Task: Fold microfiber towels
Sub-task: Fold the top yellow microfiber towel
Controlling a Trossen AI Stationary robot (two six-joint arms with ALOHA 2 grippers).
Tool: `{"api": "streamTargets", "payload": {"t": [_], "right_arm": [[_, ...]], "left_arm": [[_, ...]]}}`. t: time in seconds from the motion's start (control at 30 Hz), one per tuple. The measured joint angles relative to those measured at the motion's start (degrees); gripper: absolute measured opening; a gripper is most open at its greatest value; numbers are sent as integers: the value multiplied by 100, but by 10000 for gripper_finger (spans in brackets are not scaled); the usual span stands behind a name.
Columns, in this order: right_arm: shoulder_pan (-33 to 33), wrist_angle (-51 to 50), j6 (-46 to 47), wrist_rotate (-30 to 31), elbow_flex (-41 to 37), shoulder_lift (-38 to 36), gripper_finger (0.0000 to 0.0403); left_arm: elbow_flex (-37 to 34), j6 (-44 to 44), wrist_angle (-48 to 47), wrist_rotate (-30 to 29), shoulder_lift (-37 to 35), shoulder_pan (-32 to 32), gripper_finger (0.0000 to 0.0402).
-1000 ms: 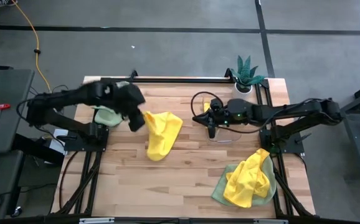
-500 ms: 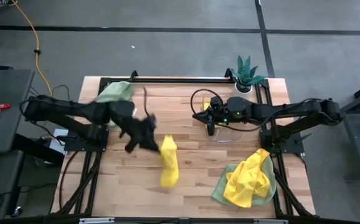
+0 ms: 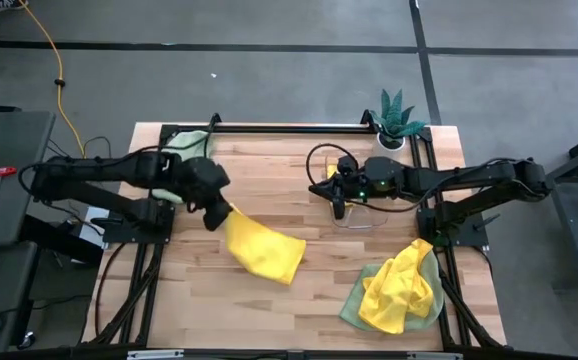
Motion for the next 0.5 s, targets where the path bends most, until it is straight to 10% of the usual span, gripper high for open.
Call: {"api": "streamTargets", "payload": {"t": [0.5], "right_arm": [[189,-1,-158,-152,0,15,0]], "left_arm": [[286,805,1098,-571,-39,-400,0]]}}
